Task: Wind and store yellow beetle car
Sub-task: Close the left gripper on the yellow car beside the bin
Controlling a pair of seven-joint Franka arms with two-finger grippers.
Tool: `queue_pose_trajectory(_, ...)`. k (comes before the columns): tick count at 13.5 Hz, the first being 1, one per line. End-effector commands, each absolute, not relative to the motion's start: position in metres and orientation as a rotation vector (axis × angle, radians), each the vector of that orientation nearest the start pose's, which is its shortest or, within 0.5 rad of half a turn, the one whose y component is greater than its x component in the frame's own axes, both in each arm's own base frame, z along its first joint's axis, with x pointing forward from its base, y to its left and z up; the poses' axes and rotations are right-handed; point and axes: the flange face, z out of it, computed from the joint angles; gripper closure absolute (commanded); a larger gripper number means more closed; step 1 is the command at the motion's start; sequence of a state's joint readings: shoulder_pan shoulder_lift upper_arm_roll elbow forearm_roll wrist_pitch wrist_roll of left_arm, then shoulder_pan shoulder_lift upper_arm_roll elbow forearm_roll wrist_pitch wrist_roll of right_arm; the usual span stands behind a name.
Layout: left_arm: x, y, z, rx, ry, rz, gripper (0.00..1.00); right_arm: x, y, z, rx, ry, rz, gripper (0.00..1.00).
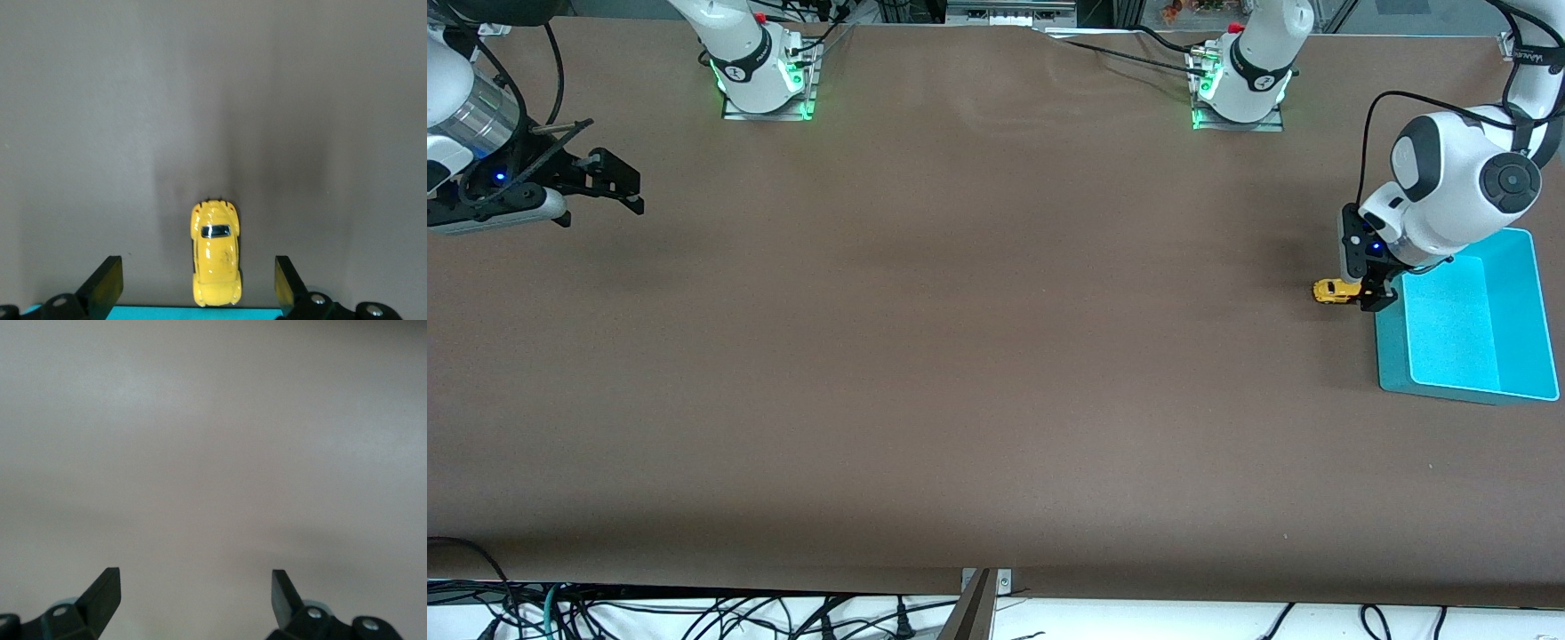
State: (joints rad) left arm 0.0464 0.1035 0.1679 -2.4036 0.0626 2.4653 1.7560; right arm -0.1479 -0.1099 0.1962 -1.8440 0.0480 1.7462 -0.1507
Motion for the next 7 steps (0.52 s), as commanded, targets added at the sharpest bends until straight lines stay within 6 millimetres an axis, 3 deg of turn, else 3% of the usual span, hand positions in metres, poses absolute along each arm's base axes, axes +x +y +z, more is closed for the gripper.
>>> queue_pose_trajectory(1,0.471,0.126,0.253,-2.150,2.251,0.096,0.00,0.531,0.037,0.573,-3.090,-0.292,-0.005,0.00)
queue_pose_trajectory(7,0.466,0.135,0.229,-2.160,2.210,0.072,0.00,0.527,0.046,0.578,-3.089,-0.297,-0.001,0.00)
